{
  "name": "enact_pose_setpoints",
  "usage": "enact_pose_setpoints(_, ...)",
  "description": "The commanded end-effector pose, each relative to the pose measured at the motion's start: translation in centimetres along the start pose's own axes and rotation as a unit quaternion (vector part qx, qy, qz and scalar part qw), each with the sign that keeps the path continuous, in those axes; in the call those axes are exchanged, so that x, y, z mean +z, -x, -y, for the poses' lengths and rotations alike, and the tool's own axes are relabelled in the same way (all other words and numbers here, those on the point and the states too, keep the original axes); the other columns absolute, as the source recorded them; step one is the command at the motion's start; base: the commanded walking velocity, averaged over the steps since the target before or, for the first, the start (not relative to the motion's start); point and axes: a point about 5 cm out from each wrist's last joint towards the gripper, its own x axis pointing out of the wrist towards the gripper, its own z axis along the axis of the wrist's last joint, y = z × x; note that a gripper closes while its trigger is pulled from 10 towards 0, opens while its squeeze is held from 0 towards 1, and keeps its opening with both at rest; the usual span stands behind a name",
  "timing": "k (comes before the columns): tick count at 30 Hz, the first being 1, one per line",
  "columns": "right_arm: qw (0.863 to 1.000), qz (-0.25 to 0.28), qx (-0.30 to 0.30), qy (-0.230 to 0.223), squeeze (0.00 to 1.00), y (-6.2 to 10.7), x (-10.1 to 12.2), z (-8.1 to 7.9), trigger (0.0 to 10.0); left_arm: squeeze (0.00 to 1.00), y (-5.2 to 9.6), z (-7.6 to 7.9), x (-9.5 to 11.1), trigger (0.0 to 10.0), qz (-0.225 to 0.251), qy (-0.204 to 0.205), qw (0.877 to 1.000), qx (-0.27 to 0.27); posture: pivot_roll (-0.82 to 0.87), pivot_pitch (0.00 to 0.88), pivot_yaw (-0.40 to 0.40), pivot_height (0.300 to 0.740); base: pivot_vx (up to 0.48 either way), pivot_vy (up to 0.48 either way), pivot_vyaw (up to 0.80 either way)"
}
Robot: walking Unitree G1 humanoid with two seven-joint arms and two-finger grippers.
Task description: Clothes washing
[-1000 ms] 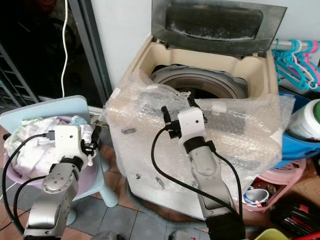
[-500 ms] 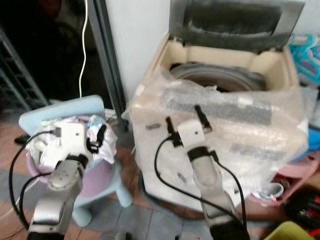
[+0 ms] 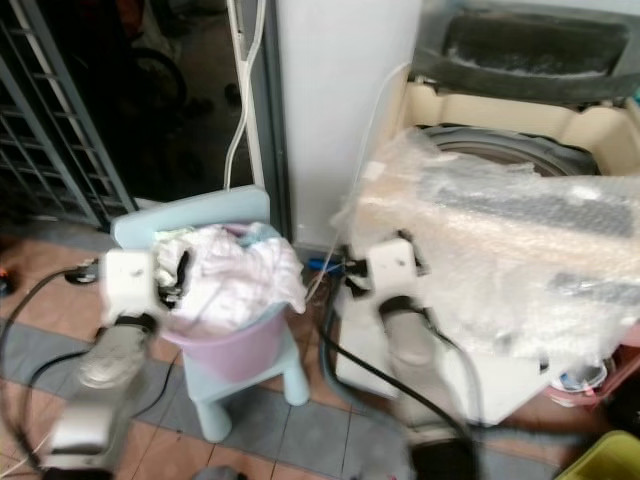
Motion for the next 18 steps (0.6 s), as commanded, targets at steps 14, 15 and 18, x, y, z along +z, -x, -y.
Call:
enact_pose_setpoints(14, 0.995, -0.043, 0.09, -0.012, 0.0, -0.8, 0.0, -0.3, 10.0, 0.0, 0.3, -0.6, 0.4, 10.0, 0.013, 0.001, 0.999, 0.03, -0.01, 0.0, 0.025, 0.74, 0.153, 0.0, 0.4)
enact_pose_setpoints(15, 0.995, -0.045, 0.092, -0.013, 0.0, -0.9, 0.0, -0.3, 10.0, 0.0, 0.3, -0.6, 0.3, 10.0, 0.012, 0.002, 0.999, 0.03, -0.01, 0.0, 0.024, 0.74, 0.349, 0.0, 0.7)
enact_pose_setpoints(18, 0.994, -0.057, 0.088, -0.008, 0.0, -1.6, -0.2, 0.3, 10.0, 0.0, 0.4, -0.6, 0.2, 10.0, 0.008, 0.004, 0.999, 0.031, -0.01, 0.0, 0.021, 0.74, 0.346, 0.0, 0.37)
